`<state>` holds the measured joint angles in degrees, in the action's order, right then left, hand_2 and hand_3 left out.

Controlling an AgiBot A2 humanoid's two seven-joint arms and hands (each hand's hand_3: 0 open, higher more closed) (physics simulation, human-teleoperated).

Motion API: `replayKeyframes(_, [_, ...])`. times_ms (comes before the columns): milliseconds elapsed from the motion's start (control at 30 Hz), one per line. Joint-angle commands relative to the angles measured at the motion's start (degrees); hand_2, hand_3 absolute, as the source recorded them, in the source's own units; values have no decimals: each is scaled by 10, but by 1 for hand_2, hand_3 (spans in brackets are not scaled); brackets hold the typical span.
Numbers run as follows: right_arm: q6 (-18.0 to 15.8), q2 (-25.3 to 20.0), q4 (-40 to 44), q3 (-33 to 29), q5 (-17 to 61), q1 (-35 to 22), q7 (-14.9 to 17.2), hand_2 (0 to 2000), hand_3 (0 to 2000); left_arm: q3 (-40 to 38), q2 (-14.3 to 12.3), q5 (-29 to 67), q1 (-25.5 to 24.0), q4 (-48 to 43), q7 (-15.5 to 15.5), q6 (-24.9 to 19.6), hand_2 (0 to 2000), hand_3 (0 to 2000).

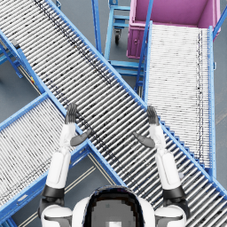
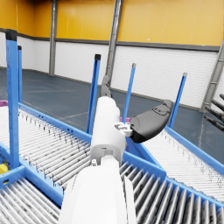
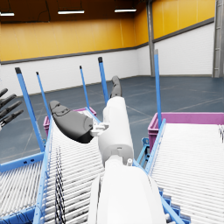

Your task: Pick up the oil and place it on the left assembly line, put the cola on the right, and keep Sprite still

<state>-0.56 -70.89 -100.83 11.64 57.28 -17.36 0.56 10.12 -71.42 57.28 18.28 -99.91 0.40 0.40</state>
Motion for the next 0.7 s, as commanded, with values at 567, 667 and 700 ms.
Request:
replayKeyframes(567, [6, -50, -29, -96, 0, -76, -6, 0, 0, -109, -44, 0, 89, -12, -4, -4, 0, 0])
replayKeyframes(667, [6, -53, -25, -110, 0, -82, -6, 0, 0, -123, -46, 0, 102, -6, -4, -4, 0, 0])
replayKeyframes(700, [6, -55, -22, -112, 0, -83, -6, 0, 0, -124, -47, 0, 102, -6, -4, -4, 0, 0])
